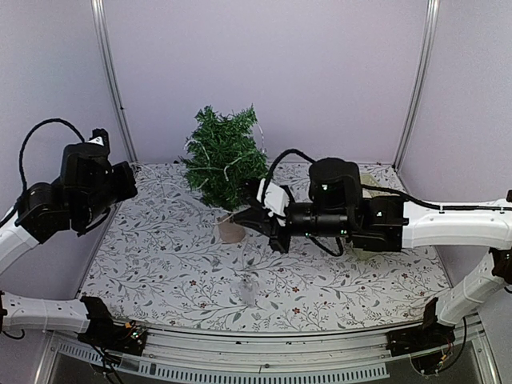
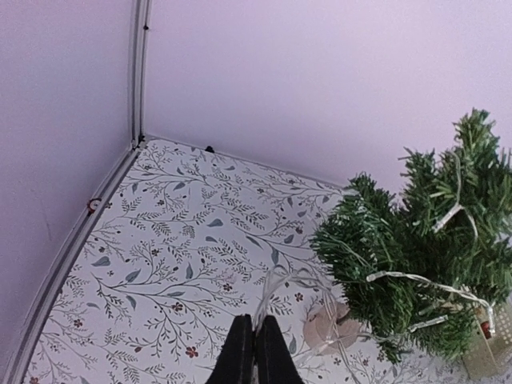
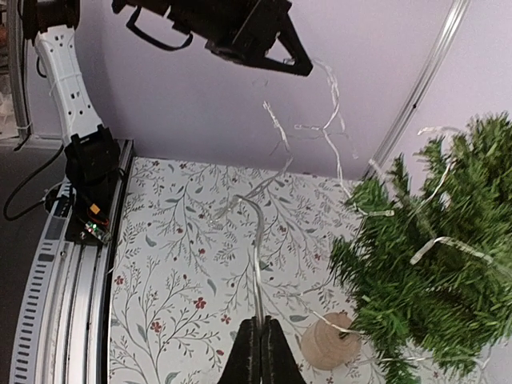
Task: Decorate the small christmas tree
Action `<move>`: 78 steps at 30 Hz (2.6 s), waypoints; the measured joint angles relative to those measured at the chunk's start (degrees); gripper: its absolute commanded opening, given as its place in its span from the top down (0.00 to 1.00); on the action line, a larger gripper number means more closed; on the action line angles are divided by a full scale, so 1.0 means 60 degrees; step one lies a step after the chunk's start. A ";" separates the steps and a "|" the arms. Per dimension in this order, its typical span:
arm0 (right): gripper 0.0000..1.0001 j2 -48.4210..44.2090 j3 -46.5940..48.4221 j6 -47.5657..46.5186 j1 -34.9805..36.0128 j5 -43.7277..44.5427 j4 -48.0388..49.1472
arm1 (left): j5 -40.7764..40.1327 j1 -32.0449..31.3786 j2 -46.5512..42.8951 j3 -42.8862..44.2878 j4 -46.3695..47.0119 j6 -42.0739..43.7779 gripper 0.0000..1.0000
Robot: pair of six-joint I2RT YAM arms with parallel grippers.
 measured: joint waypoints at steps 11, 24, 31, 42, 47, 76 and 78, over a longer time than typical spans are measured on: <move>1.00 -0.0324 0.1774 -0.0499 -0.0229 0.0984 -0.0262 | -0.1337 0.0710 0.2182 0.2313 -0.2335 -0.1730 1.00; 1.00 -0.0302 0.4594 -0.1308 -0.1432 0.2295 -0.0528 | -0.0612 0.1730 0.3413 0.2947 -0.2656 -0.2055 1.00; 1.00 0.0390 0.5541 -0.2091 -0.2007 0.2739 -0.0364 | -0.0273 0.2025 0.3636 0.3111 -0.1501 -0.1668 1.00; 1.00 0.2208 0.7136 -0.2579 -0.2969 0.2586 0.0084 | 0.0051 0.2543 0.3574 0.2750 -0.0678 -0.1177 1.00; 1.00 0.2998 0.7938 -0.2594 -0.3468 0.2018 0.0350 | 0.2014 0.2812 0.2962 0.1723 0.0856 0.0732 1.00; 1.00 0.4951 0.9861 -0.1293 -0.4342 -0.1271 0.1031 | 1.0564 0.3843 0.0280 -0.1005 0.4313 0.4645 0.50; 1.00 0.4962 0.9861 -0.1293 -0.4302 -0.1286 0.1045 | 1.0535 0.3872 0.0251 -0.1005 0.4426 0.4503 0.51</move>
